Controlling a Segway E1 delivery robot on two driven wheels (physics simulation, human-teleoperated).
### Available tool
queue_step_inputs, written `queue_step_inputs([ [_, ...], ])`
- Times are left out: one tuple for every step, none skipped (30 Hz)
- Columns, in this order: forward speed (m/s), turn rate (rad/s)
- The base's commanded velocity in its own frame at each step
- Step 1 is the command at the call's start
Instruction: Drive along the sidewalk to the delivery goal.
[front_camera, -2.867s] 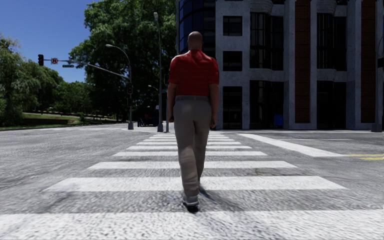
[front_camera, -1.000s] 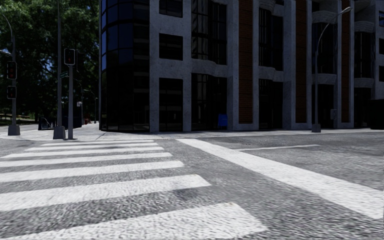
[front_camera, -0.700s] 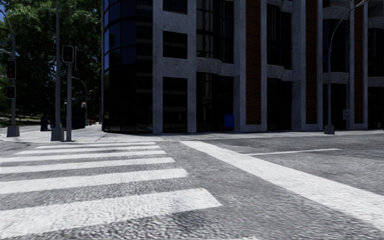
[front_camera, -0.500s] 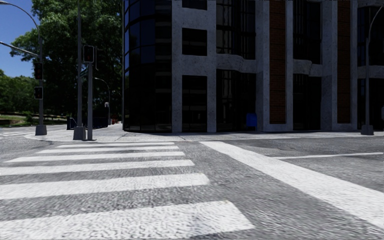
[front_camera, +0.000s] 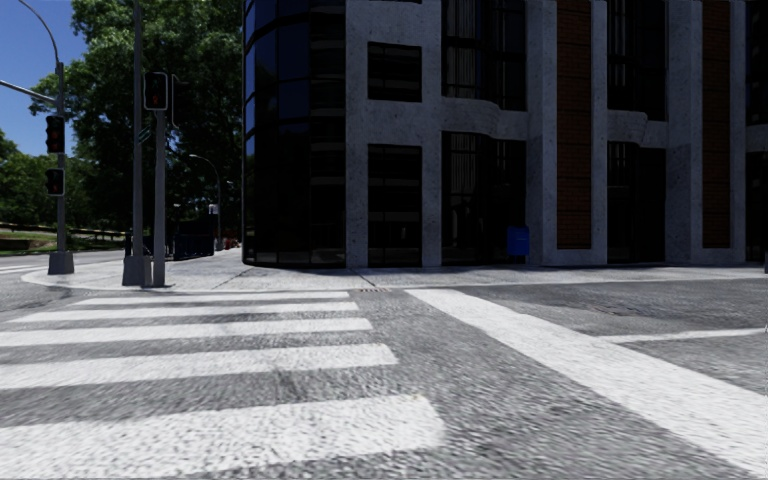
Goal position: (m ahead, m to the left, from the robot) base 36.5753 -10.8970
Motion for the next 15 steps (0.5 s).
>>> queue_step_inputs([
  [1.75,0.52],
  [1.75,0.74],
  [1.75,0.87],
  [1.75,0.87],
  [1.75,0.91],
  [1.75,0.92],
  [1.75,0.92],
  [1.75,0.80],
  [1.75,0.66],
  [1.75,0.48],
  [1.75,0.30],
  [1.75,0.07],
  [1.75,0.07],
  [1.75,0.01],
  [1.75,0.00],
])
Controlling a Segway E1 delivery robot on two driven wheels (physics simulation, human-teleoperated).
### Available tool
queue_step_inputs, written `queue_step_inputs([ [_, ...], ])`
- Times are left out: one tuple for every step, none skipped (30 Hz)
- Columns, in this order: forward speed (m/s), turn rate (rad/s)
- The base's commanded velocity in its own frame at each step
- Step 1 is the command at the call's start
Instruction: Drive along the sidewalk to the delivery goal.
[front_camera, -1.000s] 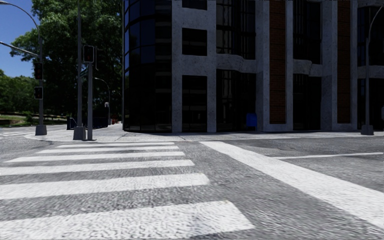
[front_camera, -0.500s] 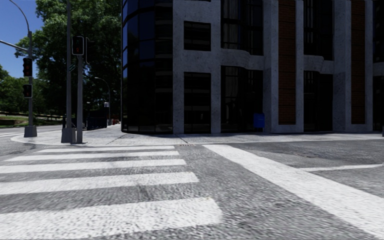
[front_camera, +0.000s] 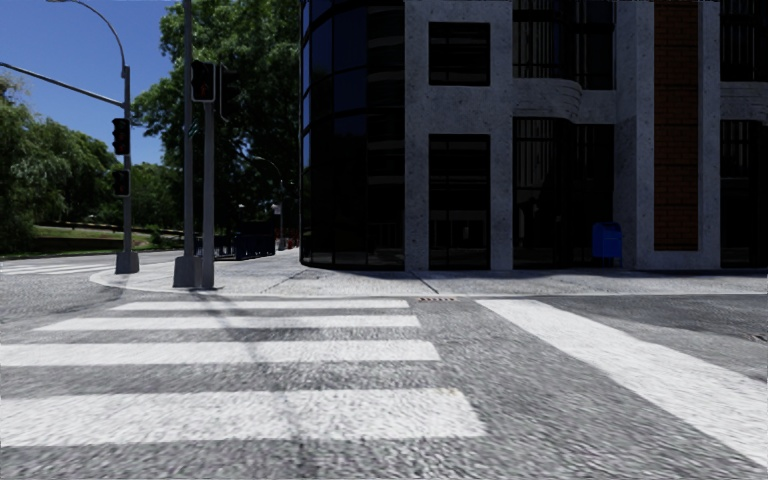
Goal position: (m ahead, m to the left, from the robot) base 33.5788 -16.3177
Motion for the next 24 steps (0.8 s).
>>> queue_step_inputs([
  [1.75,0.00],
  [1.75,0.00],
  [1.75,0.00],
  [1.75,0.00],
  [1.75,0.00],
  [1.75,0.00],
  [1.75,0.00],
  [1.75,0.00],
  [1.75,0.00],
  [1.75,0.00],
  [1.75,0.08],
  [1.75,0.33],
  [1.75,0.77],
  [1.75,0.85],
  [1.75,0.89],
  [1.75,0.89],
  [1.75,0.89],
  [1.75,0.88],
  [1.75,0.72],
  [1.75,0.54],
  [1.75,0.44],
  [1.77,0.38],
  [1.83,0.37],
  [1.89,0.36],
])
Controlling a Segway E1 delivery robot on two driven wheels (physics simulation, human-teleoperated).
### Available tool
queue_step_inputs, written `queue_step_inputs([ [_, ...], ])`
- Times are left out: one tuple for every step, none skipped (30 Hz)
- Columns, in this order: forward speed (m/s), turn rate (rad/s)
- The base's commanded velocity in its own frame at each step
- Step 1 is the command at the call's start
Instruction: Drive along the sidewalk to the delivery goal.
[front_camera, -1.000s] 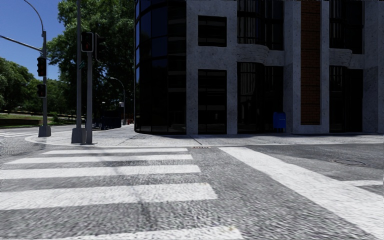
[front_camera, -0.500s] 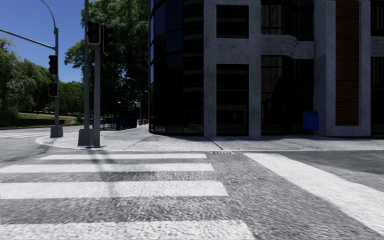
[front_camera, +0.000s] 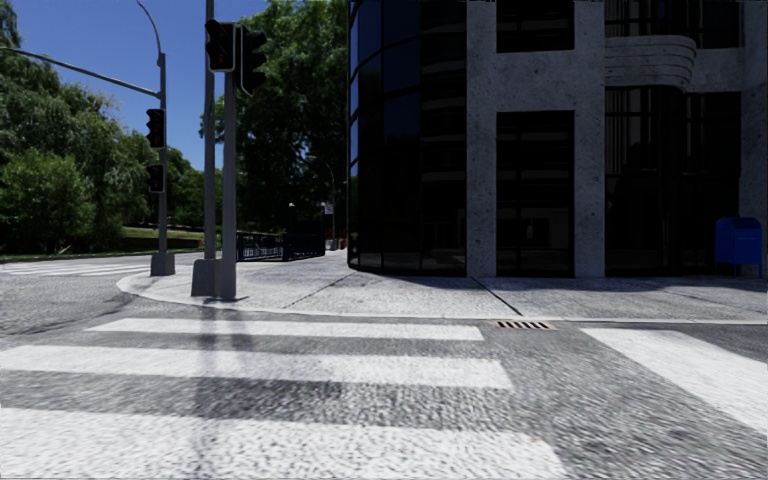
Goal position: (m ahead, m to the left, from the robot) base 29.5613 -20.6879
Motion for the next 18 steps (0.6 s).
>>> queue_step_inputs([
  [1.92,0.36],
  [1.94,0.36],
  [1.94,0.36],
  [1.95,0.36],
  [1.96,0.36],
  [1.96,0.36],
  [1.96,0.36],
  [1.96,0.36],
  [1.96,0.33],
  [1.96,0.23],
  [1.97,0.19],
  [1.97,0.19],
  [1.98,0.17],
  [1.98,0.16],
  [1.98,0.15],
  [1.98,0.15],
  [1.98,0.15],
  [1.98,0.12],
])
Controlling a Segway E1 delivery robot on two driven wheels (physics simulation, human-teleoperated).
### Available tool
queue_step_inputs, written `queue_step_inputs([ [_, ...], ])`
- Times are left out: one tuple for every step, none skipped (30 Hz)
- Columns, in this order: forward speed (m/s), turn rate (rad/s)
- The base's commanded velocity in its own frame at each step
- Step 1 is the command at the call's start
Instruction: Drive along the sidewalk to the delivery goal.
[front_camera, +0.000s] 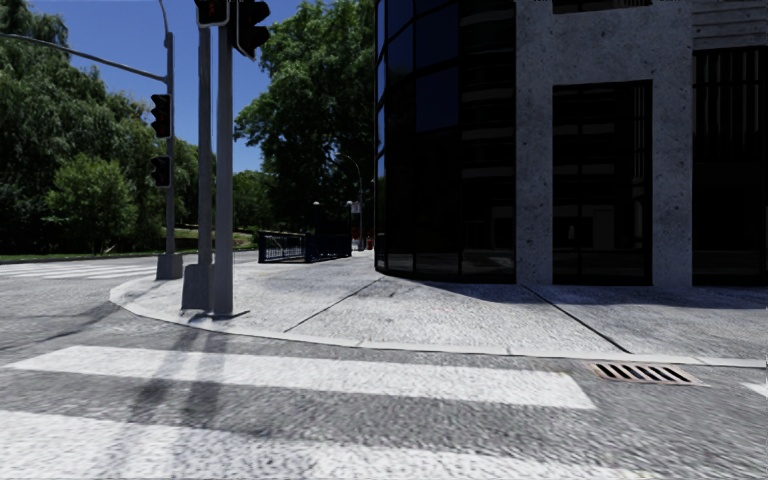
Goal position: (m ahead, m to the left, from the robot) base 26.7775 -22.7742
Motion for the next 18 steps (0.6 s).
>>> queue_step_inputs([
  [1.98,0.05],
  [1.99,0.00],
  [1.99,0.00],
  [1.99,0.00],
  [1.99,0.00],
  [1.99,0.00],
  [1.99,0.00],
  [1.99,0.00],
  [1.99,0.00],
  [1.99,0.00],
  [1.99,0.00],
  [1.99,0.00],
  [1.99,0.00],
  [1.99,0.00],
  [1.99,0.00],
  [1.99,0.00],
  [1.99,0.00],
  [1.99,0.00],
])
